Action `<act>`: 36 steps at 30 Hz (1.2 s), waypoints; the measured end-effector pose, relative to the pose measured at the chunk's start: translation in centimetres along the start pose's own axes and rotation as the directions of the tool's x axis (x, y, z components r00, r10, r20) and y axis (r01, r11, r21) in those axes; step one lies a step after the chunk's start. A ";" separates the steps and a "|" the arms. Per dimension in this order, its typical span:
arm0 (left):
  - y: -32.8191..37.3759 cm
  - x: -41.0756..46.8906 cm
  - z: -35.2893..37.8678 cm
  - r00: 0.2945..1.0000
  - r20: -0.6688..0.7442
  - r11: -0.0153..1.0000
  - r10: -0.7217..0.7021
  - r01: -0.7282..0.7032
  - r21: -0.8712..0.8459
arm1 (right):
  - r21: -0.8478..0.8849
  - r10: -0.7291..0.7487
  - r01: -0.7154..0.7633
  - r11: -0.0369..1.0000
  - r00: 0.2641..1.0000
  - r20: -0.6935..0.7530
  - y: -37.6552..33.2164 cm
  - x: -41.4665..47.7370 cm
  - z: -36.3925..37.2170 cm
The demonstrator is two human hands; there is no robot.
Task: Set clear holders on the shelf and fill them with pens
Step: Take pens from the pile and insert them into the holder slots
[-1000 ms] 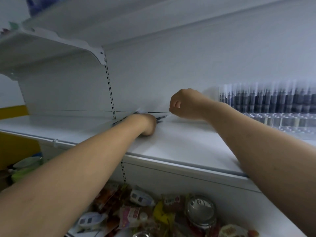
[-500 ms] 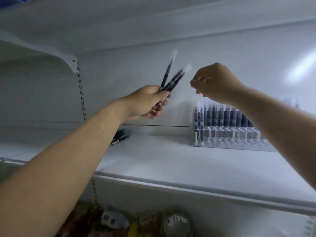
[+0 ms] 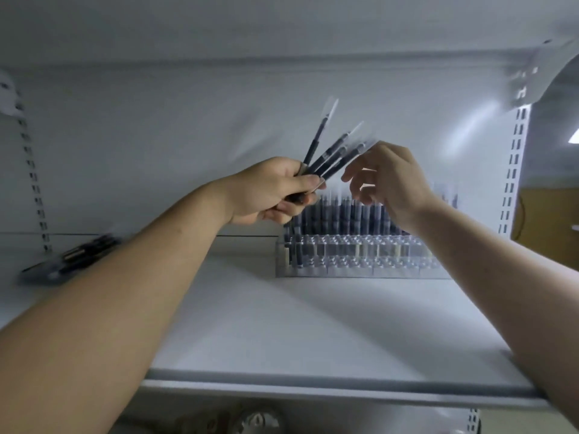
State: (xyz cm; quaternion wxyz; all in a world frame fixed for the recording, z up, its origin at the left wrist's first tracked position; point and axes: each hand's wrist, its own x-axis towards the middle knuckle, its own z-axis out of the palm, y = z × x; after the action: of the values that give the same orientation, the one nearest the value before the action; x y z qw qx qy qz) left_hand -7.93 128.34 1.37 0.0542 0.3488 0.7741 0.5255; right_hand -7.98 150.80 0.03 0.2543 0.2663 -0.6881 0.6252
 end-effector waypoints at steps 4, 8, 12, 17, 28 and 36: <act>-0.4 -1.2 0.0 1.000 -0.025 0.999 0.009 -0.010 -0.039 | 0.077 -0.006 0.003 0.997 0.999 0.047 -0.5 -0.5 1.3; -0.7 -1.8 0.2 0.999 -0.034 0.998 0.018 -0.020 -0.058 | 0.108 -0.002 0.001 0.994 1.000 0.011 -0.6 -0.9 2.1; -0.7 -1.8 -0.1 0.995 -0.080 0.995 0.064 -0.069 -0.065 | 0.208 0.021 -0.002 0.978 0.996 -0.090 -0.8 -0.9 2.1; -1.1 -1.7 -0.8 0.985 -0.135 0.993 0.107 -0.112 -0.027 | -0.222 -0.124 0.081 0.972 0.974 -0.188 -0.1 -0.3 1.4; -1.3 -1.4 -1.0 0.964 -0.192 0.980 0.185 -0.167 0.107 | -0.742 0.053 0.066 0.667 0.989 0.135 0.4 1.5 5.2; -2.0 -1.1 -0.8 0.954 -0.234 0.982 0.187 -0.177 0.064 | -0.802 0.133 0.069 0.594 0.974 0.182 2.0 -0.4 4.9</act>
State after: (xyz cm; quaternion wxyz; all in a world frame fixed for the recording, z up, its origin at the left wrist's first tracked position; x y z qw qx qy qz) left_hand -8.37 126.67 -0.27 -0.0955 0.3538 0.7506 0.5498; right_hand -9.13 146.07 -2.16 0.2566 0.1790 -0.9243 0.2185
